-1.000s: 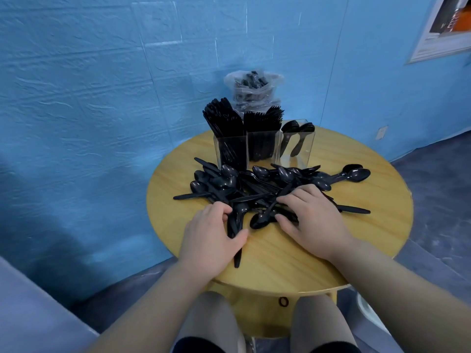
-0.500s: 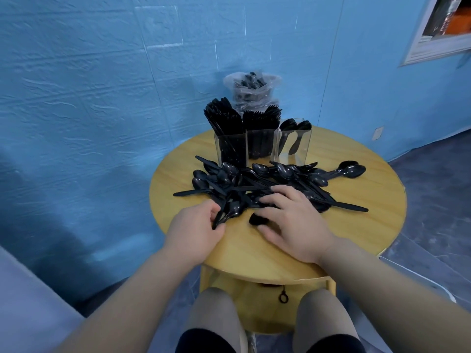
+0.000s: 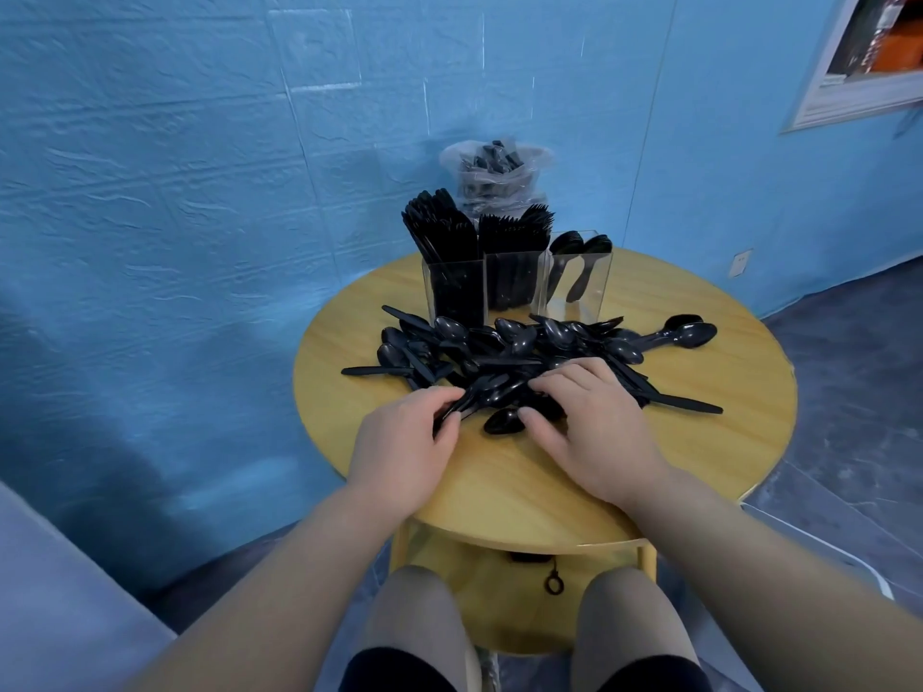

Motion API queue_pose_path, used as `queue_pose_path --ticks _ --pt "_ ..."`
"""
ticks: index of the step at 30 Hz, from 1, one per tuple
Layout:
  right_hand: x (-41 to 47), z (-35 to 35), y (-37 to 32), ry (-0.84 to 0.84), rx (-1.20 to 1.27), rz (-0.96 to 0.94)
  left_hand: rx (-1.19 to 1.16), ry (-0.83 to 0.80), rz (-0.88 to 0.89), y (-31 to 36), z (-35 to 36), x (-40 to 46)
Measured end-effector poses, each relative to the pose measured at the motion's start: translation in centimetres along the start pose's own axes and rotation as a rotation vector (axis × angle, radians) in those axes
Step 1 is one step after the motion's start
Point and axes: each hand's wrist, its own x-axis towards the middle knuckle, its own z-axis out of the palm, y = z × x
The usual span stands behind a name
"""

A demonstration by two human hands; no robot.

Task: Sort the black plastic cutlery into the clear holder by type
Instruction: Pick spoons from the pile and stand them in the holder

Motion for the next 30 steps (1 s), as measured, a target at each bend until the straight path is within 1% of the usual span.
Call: queue_pose_path --ticks 5,9,12,15,18,20,22,26,30 --pt "0.2 -0.6 0.1 0.043 0.138 0.159 -0.123 -0.009 0.031 0.7 1.0 0.5" --pt "1.0 -0.5 0.5 0.076 0.251 0.268 -0.274 -0.016 -0.041 0.3 1.2 1.2" --pt "1.8 -0.1 0.6 0.090 0.302 0.311 -0.294 -0.011 -0.049 0.3 1.3 1.6" --pt "2.0 0.1 0.8 0.045 0.239 0.293 -0.386 0.048 -0.114 0.5 1.2 2.1" --pt "2.5 0.4 1.2 -0.027 0.059 0.292 -0.485 0.173 -0.206 0.4 0.9 2.2" --pt "2.7 0.7 1.2 -0.071 -0.020 0.278 -0.526 0.213 -0.217 0.3 0.7 2.0" --pt "2.6 0.9 1.0 -0.065 -0.030 0.243 -0.556 0.173 -0.189 0.4 0.7 1.9" --pt "2.4 0.7 0.8 0.111 0.101 0.215 -0.591 0.054 -0.146 0.3 1.0 2.0" --pt "2.3 0.8 0.8 0.184 0.177 0.206 -0.598 -0.006 -0.136 0.0 1.3 2.3"
